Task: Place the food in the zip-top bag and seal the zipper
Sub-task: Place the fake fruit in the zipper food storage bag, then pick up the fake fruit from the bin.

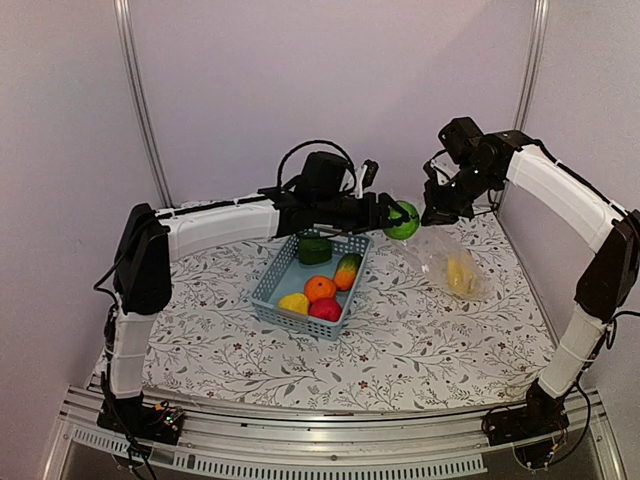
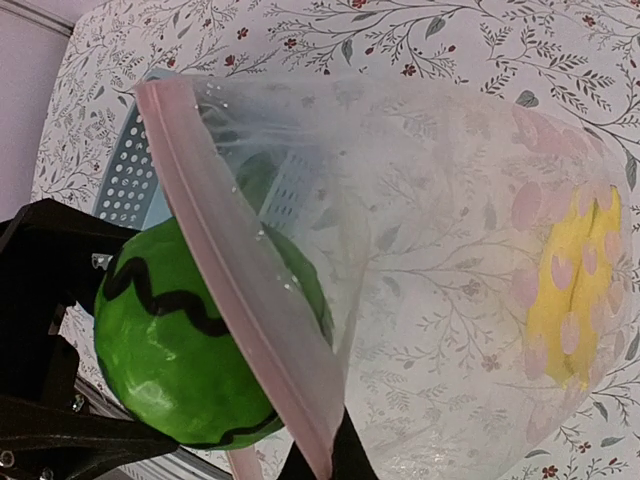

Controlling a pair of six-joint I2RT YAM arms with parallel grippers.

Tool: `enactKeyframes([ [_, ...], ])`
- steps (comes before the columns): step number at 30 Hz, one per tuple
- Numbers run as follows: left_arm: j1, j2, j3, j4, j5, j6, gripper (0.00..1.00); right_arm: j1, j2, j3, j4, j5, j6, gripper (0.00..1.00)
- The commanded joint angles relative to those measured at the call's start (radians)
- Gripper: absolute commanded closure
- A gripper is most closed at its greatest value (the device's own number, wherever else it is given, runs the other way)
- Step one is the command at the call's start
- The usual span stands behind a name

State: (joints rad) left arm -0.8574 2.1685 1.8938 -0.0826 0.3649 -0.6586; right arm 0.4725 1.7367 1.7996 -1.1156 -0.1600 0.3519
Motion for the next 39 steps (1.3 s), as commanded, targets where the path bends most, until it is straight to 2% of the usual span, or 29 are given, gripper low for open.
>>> enactKeyframes([
  [1,0.003,0.048,0.064,-0.097,-0.082,-0.034,0.48,0.011,-0.031,0.023,-0.017,-0.014,0.021,1.0],
  [3,0.004,0.053,0.077,-0.111,-0.102,-0.024,0.44,0.014,-0.03,0.023,-0.018,-0.021,0.021,1.0],
  [4,0.003,0.055,0.082,-0.123,-0.119,-0.013,0.38,0.015,-0.028,0.023,-0.016,-0.028,0.02,1.0],
  [7,0.005,0.044,0.081,-0.129,-0.14,0.022,0.14,0.016,-0.024,0.021,-0.008,-0.048,0.028,1.0],
  [8,0.006,0.031,0.081,-0.127,-0.144,0.038,0.02,0.016,-0.021,0.022,-0.005,-0.054,0.031,1.0],
  [9,0.005,0.014,0.081,-0.127,-0.153,0.056,0.01,0.015,-0.02,0.024,-0.003,-0.058,0.035,1.0],
  [12,0.013,-0.052,0.086,-0.126,-0.165,0.09,0.0,0.015,-0.012,0.03,0.006,-0.067,0.043,1.0],
  [17,0.066,-0.158,0.046,-0.117,-0.156,0.056,0.0,0.005,-0.006,0.012,0.041,-0.105,0.063,1.0],
  [20,0.107,-0.227,-0.043,-0.103,-0.132,0.046,0.0,-0.015,-0.002,0.013,0.047,-0.101,0.061,1.0],
  [23,0.146,-0.276,-0.11,-0.186,-0.148,0.072,0.04,-0.039,-0.008,0.022,0.045,-0.095,0.05,1.0],
  [29,0.132,-0.401,-0.269,-0.334,-0.274,0.257,0.09,-0.061,-0.027,0.011,0.042,-0.07,0.017,1.0],
  [33,0.127,-0.475,-0.37,-0.338,-0.21,0.287,0.06,-0.061,-0.037,-0.012,0.063,-0.074,0.003,1.0],
  [35,0.119,-0.513,-0.411,-0.336,-0.215,0.287,0.03,-0.061,-0.048,-0.041,0.09,-0.082,0.007,1.0],
  [39,0.118,-0.526,-0.435,-0.416,-0.248,0.293,0.03,-0.061,-0.058,-0.093,0.126,-0.113,0.02,1.0],
])
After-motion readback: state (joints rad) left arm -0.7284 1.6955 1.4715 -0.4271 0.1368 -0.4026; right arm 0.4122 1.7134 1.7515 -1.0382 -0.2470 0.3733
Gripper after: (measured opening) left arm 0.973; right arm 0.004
